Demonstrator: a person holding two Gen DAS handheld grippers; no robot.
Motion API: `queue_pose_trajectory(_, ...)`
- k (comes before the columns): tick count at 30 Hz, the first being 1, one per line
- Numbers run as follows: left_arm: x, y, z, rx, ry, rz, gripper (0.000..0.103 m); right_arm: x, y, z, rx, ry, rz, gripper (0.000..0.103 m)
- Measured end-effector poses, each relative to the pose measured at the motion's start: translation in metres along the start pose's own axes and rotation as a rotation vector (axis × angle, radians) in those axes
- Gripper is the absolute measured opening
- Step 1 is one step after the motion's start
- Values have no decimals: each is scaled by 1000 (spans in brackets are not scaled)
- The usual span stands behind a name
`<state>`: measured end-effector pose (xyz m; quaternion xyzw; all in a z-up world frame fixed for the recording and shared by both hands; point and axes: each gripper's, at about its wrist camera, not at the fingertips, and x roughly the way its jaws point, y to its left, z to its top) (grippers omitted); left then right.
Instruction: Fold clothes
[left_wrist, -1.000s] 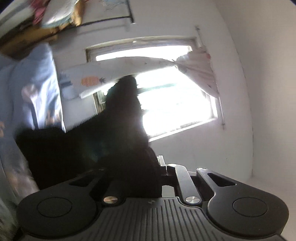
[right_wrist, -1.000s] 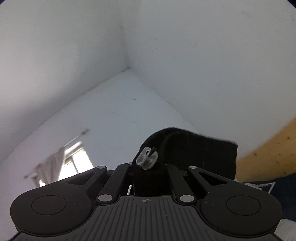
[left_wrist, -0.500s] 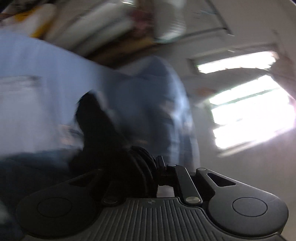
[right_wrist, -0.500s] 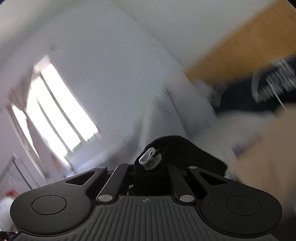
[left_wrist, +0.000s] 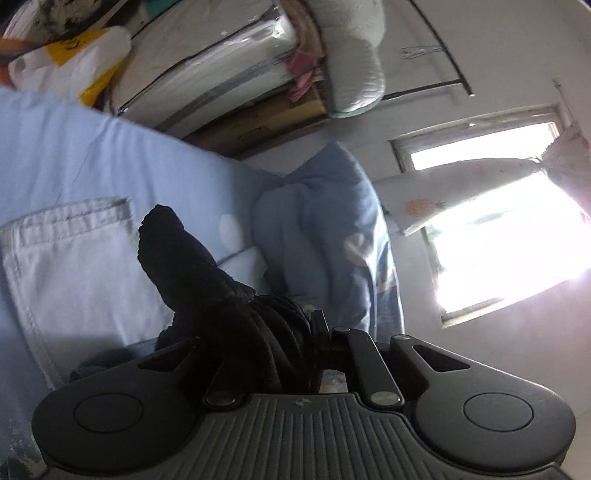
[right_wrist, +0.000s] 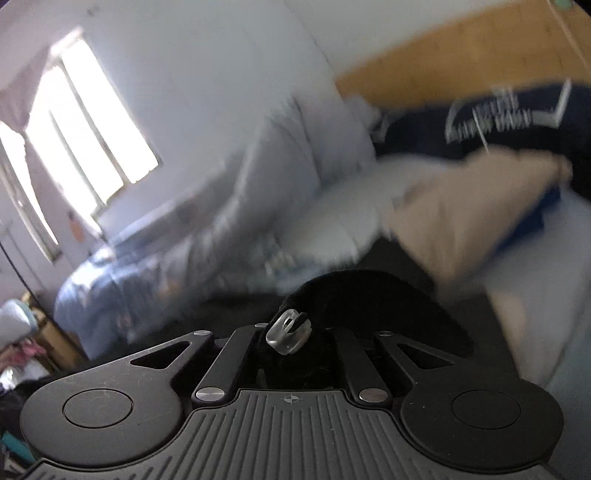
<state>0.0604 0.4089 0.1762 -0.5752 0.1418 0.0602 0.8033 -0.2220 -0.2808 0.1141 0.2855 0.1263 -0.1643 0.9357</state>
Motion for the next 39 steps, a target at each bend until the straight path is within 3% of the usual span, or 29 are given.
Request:
queue_pose_trajectory(5,-2,-6,-2,60,-51,83,14,-32,9,7,-49,-16,-41,4)
queue_pose_trajectory(10,2,19,-23,200,-119,272,14,-7,-29,-42,-79,226,-309,4)
queue_pose_trajectory(12,2,24,-32,257,-137,308,14,-2,-37,-61,-63,324,-354,4)
queue_pose_trajectory(14,4,27,-35,312,-158,304,17,-3,-32,-75,-142,370,-369,10)
queue_pose_trajectory(16,5,29,-36,329,-164,305,28,-5,-30,-81,-182,378,-374,15)
queue_pose_trajectory(17,4,29,-37,323,-165,301,34,-6,-27,-82,-203,367,-382,29)
queue_pose_trajectory(18,1,28,-39,320,-169,297,54,-11,-22,-80,-231,335,-387,54)
queue_pose_trajectory(19,-4,24,-43,340,-195,294,79,-17,-16,-79,-259,298,-390,67)
queue_pose_trajectory(20,-11,21,-47,359,-221,290,86,-23,-10,-78,-281,270,-378,85)
queue_pose_trajectory(21,-19,18,-51,377,-247,276,89,-27,-5,-77,-300,252,-360,92)
queue_pose_trajectory(26,-49,17,-49,366,-259,173,100,-37,20,-75,-390,238,-165,99)
queue_pose_trajectory(30,-54,22,-25,320,-174,136,103,-26,51,-82,-483,345,125,103)
queue_pose_trajectory(34,-56,19,-7,291,-115,59,103,-23,85,-96,-611,400,327,103)
queue_pose_trajectory(39,-61,0,4,373,-88,55,103,-8,122,-114,-719,464,449,103)
